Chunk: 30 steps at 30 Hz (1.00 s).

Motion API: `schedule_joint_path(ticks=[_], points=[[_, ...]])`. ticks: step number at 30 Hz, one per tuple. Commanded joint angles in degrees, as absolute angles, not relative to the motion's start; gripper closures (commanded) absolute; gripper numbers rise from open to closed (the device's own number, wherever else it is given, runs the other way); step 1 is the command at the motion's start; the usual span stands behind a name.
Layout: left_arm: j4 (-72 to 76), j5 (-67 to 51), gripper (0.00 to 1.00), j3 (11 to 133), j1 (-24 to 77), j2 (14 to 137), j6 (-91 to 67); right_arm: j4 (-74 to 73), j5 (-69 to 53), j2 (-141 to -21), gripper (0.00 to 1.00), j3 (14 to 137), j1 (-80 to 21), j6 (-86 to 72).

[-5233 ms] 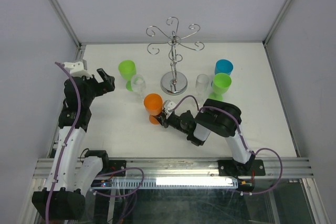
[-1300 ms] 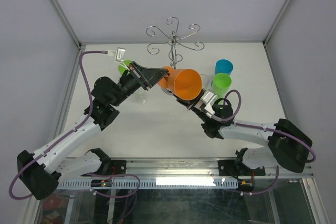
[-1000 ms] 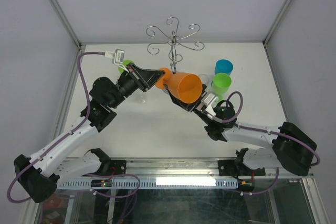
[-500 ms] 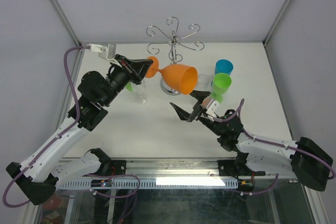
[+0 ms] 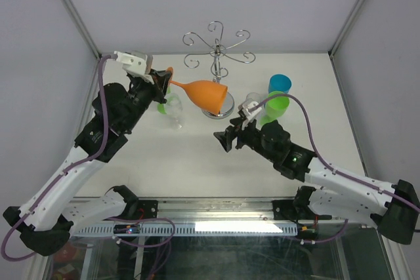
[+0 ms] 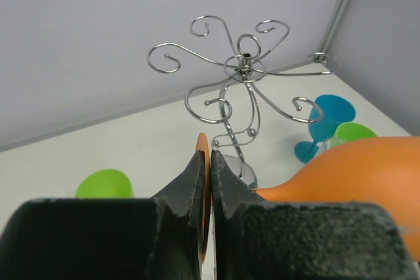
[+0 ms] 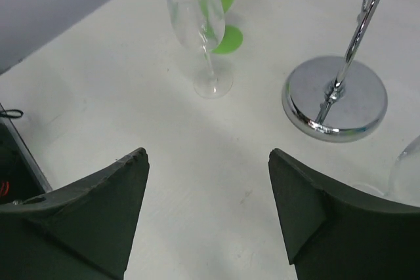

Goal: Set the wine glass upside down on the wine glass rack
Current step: Turn the wine glass upside down at the wine rack.

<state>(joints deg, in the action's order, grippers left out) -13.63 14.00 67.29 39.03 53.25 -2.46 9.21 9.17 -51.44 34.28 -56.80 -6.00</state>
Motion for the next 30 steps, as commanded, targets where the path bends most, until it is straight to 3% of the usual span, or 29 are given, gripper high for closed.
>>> schedule_joint_path(ticks=[1, 5, 13, 22, 30], points=[[-15.1, 17.0, 1.0, 70.4, 39.3, 54.0, 5.5, -11.8, 3.9, -56.8, 0.23, 44.3, -56.7, -9.8], [-16.4, 17.1, 1.0, 71.1, 39.3, 55.3, 7.7, -16.6, -5.0, -61.3, 0.21, 47.5, -56.7, -9.5], [-16.9, 12.0, 1.0, 72.0, 39.6, 56.9, 11.9, -19.9, 1.4, -59.8, 0.16, 50.7, -56.0, -13.8], [-19.7, 17.1, 1.0, 76.3, 46.3, 62.9, 16.6, -30.3, -7.7, -59.4, 0.08, 57.8, -46.2, -11.4], [-17.3, 23.8, 1.0, 76.3, 55.0, 66.6, 22.2, -26.8, -4.0, -56.2, 0.18, 61.2, -43.7, -11.5]])
